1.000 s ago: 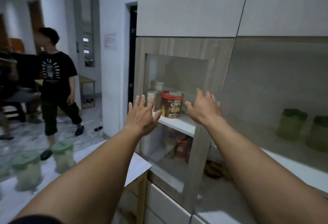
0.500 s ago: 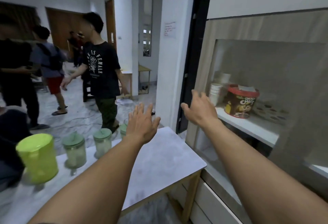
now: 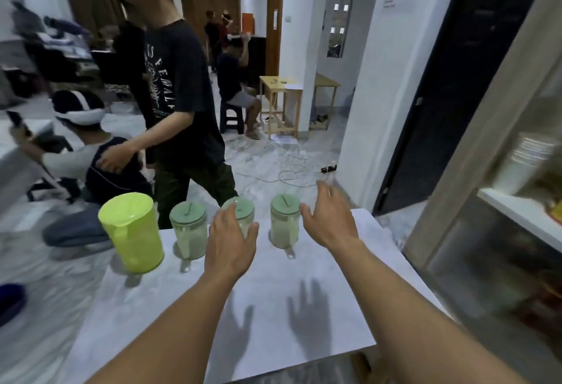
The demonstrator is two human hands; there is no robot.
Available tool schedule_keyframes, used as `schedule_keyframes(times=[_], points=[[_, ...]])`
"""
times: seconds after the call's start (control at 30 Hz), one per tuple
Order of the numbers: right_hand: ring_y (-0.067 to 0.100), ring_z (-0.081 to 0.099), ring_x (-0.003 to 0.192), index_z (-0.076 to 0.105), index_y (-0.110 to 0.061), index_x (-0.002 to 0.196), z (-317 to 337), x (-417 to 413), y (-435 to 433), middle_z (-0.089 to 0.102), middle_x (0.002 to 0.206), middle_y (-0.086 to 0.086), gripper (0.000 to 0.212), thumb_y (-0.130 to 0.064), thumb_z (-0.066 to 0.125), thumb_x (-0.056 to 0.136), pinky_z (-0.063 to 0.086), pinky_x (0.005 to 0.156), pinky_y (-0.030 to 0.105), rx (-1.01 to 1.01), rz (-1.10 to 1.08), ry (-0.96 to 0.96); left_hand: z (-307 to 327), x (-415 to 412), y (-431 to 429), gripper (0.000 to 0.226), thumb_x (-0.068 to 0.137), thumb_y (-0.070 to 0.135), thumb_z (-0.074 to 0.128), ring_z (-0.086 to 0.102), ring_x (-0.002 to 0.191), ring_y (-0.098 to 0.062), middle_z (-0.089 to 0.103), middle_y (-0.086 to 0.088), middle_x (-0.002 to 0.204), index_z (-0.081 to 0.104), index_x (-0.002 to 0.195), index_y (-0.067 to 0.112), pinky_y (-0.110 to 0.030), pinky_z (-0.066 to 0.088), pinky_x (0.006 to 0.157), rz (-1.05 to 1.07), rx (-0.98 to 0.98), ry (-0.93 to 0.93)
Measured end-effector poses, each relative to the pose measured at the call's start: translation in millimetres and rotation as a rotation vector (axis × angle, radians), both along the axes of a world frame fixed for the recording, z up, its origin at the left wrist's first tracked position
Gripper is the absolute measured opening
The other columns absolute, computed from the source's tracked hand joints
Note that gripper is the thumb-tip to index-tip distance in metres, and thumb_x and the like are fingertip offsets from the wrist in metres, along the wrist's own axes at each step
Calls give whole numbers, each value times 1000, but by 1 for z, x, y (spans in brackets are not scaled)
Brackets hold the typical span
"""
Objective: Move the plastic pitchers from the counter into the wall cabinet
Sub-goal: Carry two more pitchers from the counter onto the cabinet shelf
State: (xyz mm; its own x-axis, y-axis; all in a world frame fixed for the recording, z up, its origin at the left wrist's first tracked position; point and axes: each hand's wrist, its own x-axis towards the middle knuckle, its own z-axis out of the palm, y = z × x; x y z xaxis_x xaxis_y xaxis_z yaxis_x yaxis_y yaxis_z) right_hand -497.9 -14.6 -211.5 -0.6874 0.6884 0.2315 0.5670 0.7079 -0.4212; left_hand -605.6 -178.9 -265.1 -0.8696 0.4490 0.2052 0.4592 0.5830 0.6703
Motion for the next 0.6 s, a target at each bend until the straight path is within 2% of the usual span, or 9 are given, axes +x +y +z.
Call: schedule_keyframes(times=[0.1, 0.3, 0.37, 0.47, 0.53, 0.6], points=[[35, 42, 134, 26, -14, 153, -41, -33, 20, 38, 149, 14, 66, -38, 51, 97, 42, 103, 48, -57, 30, -17, -30, -20, 13, 67, 94, 47, 49, 35, 136, -30, 33, -10, 151, 27, 149, 16, -44, 34, 107, 50, -3, -88], [33, 34, 141, 21, -12, 154, -131, -89, 55, 29, 156, 14, 71, -35, 55, 96, 37, 111, 47, -238, 38, -43, -80, -62, 57, 63, 89, 47, 59, 45, 127, -27, 44, -7, 141, 38, 141, 17, -37, 39, 97, 157, 64, -222], [34, 39, 137, 23, -12, 153, -154, -99, 62, 34, 152, 13, 71, -33, 58, 95, 42, 106, 46, -296, 3, -17, -93, -71, 70, 68, 83, 46, 67, 50, 119, -26, 49, -5, 133, 40, 138, 16, -34, 41, 92, 247, 122, -338], [36, 50, 125, 29, -15, 146, -180, -110, 68, 44, 141, 12, 65, -29, 62, 92, 49, 95, 48, -353, -66, 53, -113, -86, 85, 71, 74, 39, 79, 53, 97, -21, 53, 2, 111, 43, 131, 16, -31, 41, 84, 354, 256, -589], [35, 56, 116, 34, -19, 138, -194, -118, 72, 51, 135, 10, 58, -30, 64, 90, 52, 86, 45, -414, -130, 116, -129, -98, 94, 68, 69, 38, 83, 58, 97, -22, 59, 2, 108, 46, 122, 21, -35, 46, 89, 381, 345, -721], [33, 60, 108, 37, -23, 128, -205, -127, 75, 58, 127, 7, 50, -31, 67, 89, 52, 79, 40, -517, -195, 184, -141, -108, 98, 58, 67, 40, 83, 62, 97, -22, 64, 2, 105, 51, 113, 23, -37, 48, 90, 396, 360, -749]])
